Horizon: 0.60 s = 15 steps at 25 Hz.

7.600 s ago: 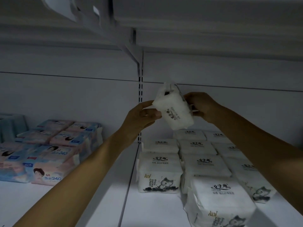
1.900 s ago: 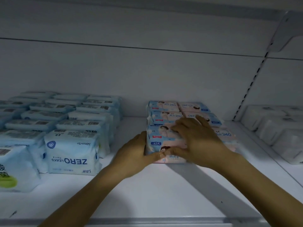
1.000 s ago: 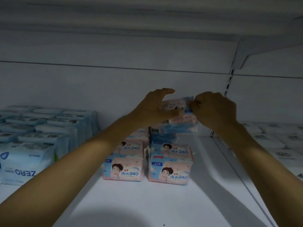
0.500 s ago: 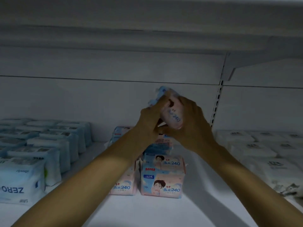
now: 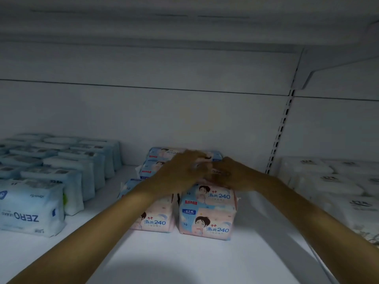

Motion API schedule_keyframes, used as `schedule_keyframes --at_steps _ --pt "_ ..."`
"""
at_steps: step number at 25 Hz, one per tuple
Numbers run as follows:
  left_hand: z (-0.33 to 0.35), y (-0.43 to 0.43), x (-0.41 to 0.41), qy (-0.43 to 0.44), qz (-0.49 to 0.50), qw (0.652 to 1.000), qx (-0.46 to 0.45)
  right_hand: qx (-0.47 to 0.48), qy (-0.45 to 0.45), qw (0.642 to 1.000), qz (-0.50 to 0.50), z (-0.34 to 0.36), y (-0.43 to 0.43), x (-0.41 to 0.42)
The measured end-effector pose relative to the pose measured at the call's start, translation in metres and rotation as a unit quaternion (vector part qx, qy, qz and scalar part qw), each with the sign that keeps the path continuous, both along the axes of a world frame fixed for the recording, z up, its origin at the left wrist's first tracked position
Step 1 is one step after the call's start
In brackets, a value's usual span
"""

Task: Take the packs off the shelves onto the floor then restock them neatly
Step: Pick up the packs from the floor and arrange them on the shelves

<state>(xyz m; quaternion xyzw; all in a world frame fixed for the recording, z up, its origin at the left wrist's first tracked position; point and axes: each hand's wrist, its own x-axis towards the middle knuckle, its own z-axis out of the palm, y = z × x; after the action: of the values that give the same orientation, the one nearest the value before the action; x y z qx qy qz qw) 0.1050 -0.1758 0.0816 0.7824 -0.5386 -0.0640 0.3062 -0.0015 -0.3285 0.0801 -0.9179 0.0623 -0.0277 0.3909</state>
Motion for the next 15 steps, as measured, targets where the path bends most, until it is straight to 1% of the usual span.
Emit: schedule_keyframes --at_steps 1,2,3,4,5,6,7,8,9,10,11,12,13,14,15 --pt "-0.006 0.001 -0.003 -0.079 -0.010 0.994 0.078 -0.001 -0.038 0.997 -0.064 -0.002 -0.006 0.003" --pt "-0.011 0.001 -0.004 -0.148 -0.008 0.981 0.121 -0.005 -0.062 0.988 -0.144 -0.007 -0.016 0.005" --pt "-0.014 0.001 -0.004 -0.189 -0.001 0.973 0.134 -0.011 -0.078 0.971 -0.225 -0.013 -0.029 0.007" --pt "-0.015 0.000 -0.004 -0.203 0.005 0.970 0.132 -0.023 -0.088 0.951 -0.294 -0.016 -0.038 0.008" --pt "-0.016 -0.001 -0.004 -0.201 0.007 0.972 0.124 -0.042 -0.070 0.939 -0.333 -0.019 -0.044 0.012" --pt "-0.017 -0.001 -0.004 -0.197 0.007 0.973 0.116 -0.043 -0.029 0.941 -0.335 -0.020 -0.045 0.016" --pt "-0.016 -0.001 -0.004 -0.195 0.004 0.974 0.113 -0.004 0.015 0.948 -0.317 -0.023 -0.041 0.021" --pt "-0.015 -0.001 -0.004 -0.188 0.001 0.976 0.113 0.059 0.044 0.954 -0.292 -0.026 -0.037 0.026" --pt "-0.013 0.000 -0.005 -0.169 -0.001 0.979 0.119 0.087 0.054 0.955 -0.278 -0.026 -0.034 0.030" --pt "-0.011 0.001 -0.006 -0.132 -0.003 0.983 0.129 0.058 0.039 0.960 -0.273 -0.023 -0.032 0.032" --pt "-0.008 0.001 -0.005 -0.080 -0.002 0.989 0.122 -0.031 0.013 0.961 -0.276 -0.017 -0.030 0.031" --pt "-0.005 0.002 -0.002 -0.019 0.003 0.996 0.087 -0.149 -0.021 0.947 -0.283 -0.009 -0.029 0.028" --pt "-0.002 0.002 0.001 0.030 0.016 0.999 0.026 -0.276 -0.074 0.915 -0.286 0.003 -0.027 0.023" --pt "0.003 0.002 0.005 0.056 0.034 0.997 -0.049 -0.391 -0.158 0.865 -0.271 0.017 -0.022 0.017" --pt "0.008 0.000 0.008 0.055 0.050 0.991 -0.113 -0.486 -0.260 0.800 -0.238 0.034 -0.016 0.010"
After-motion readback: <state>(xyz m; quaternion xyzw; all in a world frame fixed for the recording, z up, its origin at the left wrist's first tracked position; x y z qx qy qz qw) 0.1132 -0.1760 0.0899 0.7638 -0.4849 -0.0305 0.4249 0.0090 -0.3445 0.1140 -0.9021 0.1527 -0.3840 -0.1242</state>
